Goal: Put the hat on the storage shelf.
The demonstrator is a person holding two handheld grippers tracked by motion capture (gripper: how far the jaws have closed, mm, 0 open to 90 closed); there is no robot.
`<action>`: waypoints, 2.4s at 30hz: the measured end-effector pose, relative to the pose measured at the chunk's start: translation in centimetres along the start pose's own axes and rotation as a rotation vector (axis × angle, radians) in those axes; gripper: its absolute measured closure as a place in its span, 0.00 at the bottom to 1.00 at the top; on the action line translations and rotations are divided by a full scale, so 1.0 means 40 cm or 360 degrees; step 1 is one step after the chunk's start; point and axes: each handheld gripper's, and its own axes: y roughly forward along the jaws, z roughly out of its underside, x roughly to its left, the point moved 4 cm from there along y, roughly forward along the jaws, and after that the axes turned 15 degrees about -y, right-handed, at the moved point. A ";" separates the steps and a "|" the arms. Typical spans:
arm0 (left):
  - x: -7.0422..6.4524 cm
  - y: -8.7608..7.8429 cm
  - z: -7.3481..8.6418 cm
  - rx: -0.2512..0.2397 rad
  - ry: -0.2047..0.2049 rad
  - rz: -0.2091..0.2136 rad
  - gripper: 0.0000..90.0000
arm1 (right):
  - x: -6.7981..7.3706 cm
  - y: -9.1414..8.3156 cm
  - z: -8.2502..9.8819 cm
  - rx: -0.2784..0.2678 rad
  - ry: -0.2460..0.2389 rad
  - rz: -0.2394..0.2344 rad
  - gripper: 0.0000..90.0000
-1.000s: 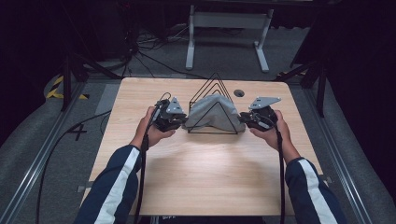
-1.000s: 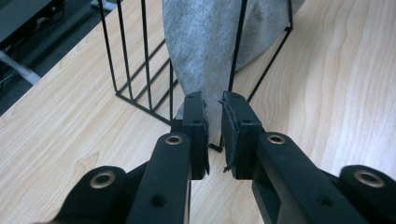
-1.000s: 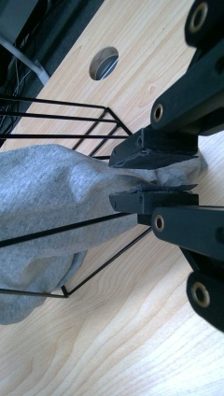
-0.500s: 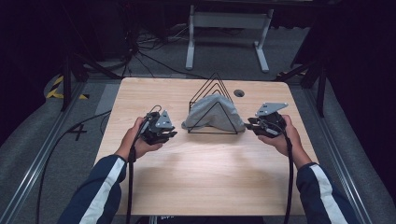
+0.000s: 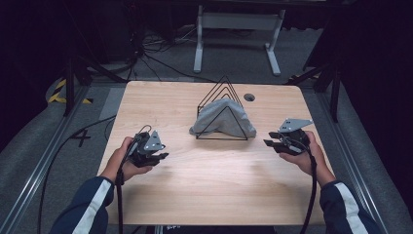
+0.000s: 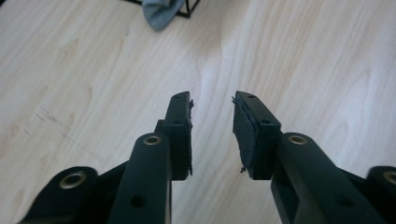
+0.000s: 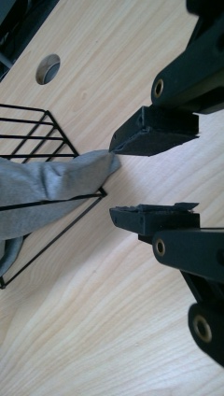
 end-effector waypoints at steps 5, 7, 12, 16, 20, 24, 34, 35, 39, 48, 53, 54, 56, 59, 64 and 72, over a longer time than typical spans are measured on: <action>-0.002 -0.005 0.043 0.0024 -0.0036 -0.0011 0.67 | 0.020 -0.013 0.033 -0.0009 -0.0005 -0.0004 0.65; -0.002 -0.009 0.063 0.0025 -0.0074 -0.0035 0.63 | 0.028 -0.019 0.045 -0.0002 -0.0005 -0.0004 0.64; 0.000 -0.020 0.109 0.0022 -0.0135 -0.0059 0.55 | 0.055 -0.032 0.080 0.0004 0.0013 -0.0009 0.62; -0.008 -0.023 0.145 0.0032 -0.0150 -0.0079 0.43 | 0.078 -0.038 0.109 0.0006 0.0021 -0.0012 0.60; -0.014 -0.025 0.186 0.0003 -0.0190 -0.0065 0.38 | 0.106 -0.039 0.156 0.0020 0.0044 -0.0014 0.55; -0.018 -0.026 0.210 -0.0008 -0.0220 -0.0041 0.35 | 0.119 -0.041 0.182 0.0036 0.0061 -0.0013 0.51; -0.031 -0.021 0.259 -0.0066 -0.0336 0.0034 0.30 | 0.148 -0.060 0.268 -0.0002 0.0225 0.0010 0.40; -0.033 -0.024 0.263 -0.0062 -0.0358 0.0043 0.29 | 0.150 -0.060 0.278 -0.0012 0.0254 0.0006 0.39; -0.032 -0.022 0.280 -0.0112 -0.0439 0.0105 0.26 | 0.161 -0.055 0.315 -0.0010 0.0347 0.0023 0.34; -0.031 -0.020 0.290 -0.0146 -0.0505 0.0104 0.21 | 0.160 -0.057 0.329 -0.0038 0.0416 0.0052 0.30; -0.030 -0.020 0.290 -0.0139 -0.0508 0.0099 0.20 | 0.159 -0.057 0.330 -0.0030 0.0424 0.0062 0.28; -0.030 -0.019 0.289 -0.0135 -0.0513 0.0100 0.19 | 0.159 -0.057 0.330 -0.0030 0.0425 0.0063 0.28; -0.030 -0.019 0.289 -0.0136 -0.0514 0.0101 0.18 | 0.159 -0.056 0.330 -0.0029 0.0427 0.0064 0.28; -0.031 -0.017 0.288 -0.0140 -0.0520 0.0091 0.18 | 0.159 -0.056 0.330 -0.0029 0.0427 0.0064 0.28; -0.030 -0.017 0.288 -0.0136 -0.0518 0.0083 0.17 | 0.158 -0.056 0.330 -0.0028 0.0436 0.0074 0.28; -0.031 -0.015 0.287 -0.0135 -0.0529 0.0074 0.15 | 0.156 -0.056 0.331 -0.0023 0.0445 0.0083 0.28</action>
